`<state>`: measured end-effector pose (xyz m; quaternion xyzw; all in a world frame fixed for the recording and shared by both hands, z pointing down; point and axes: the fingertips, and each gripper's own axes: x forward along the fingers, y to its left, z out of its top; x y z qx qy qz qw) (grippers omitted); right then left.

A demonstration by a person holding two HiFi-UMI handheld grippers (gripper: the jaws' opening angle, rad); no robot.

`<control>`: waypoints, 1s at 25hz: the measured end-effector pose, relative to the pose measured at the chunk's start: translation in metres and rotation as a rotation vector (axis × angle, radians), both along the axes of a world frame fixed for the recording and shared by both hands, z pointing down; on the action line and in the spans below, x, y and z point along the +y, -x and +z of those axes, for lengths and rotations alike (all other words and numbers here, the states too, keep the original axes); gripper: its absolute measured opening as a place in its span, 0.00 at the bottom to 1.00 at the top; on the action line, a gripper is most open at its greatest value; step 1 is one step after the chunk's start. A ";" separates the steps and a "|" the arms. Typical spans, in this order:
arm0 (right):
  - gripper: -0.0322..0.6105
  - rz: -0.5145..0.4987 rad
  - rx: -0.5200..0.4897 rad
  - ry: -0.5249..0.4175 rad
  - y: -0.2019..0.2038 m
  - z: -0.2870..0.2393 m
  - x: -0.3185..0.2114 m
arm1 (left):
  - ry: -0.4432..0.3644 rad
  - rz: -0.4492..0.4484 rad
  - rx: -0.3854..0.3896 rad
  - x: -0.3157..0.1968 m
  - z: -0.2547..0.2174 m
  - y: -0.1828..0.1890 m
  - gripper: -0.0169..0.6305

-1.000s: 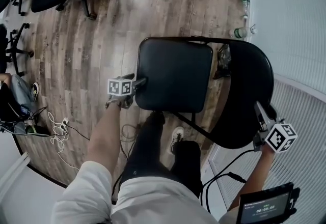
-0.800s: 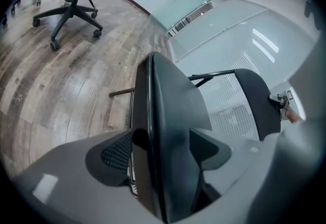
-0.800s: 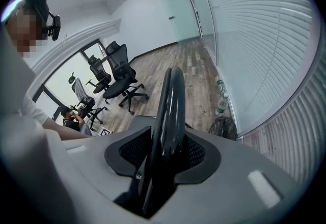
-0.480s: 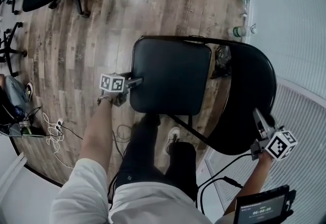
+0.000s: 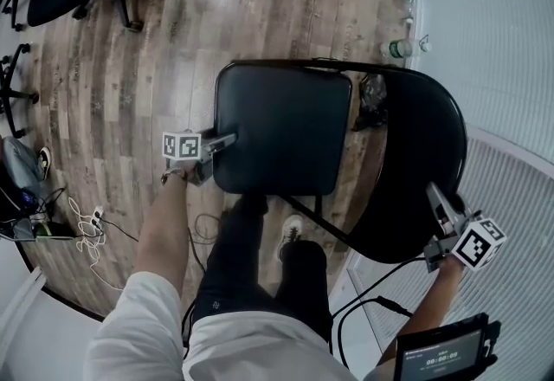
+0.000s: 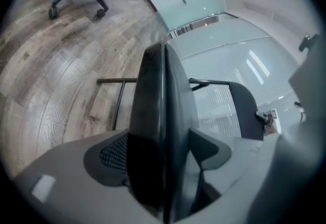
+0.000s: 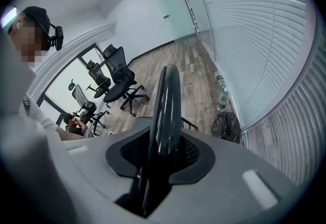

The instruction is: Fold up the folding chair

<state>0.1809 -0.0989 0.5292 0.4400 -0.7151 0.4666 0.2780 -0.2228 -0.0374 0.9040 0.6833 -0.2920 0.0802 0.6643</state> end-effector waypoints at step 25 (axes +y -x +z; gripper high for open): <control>0.21 -0.002 0.064 0.006 0.008 0.000 -0.005 | 0.061 -0.055 0.060 -0.004 -0.021 -0.012 0.64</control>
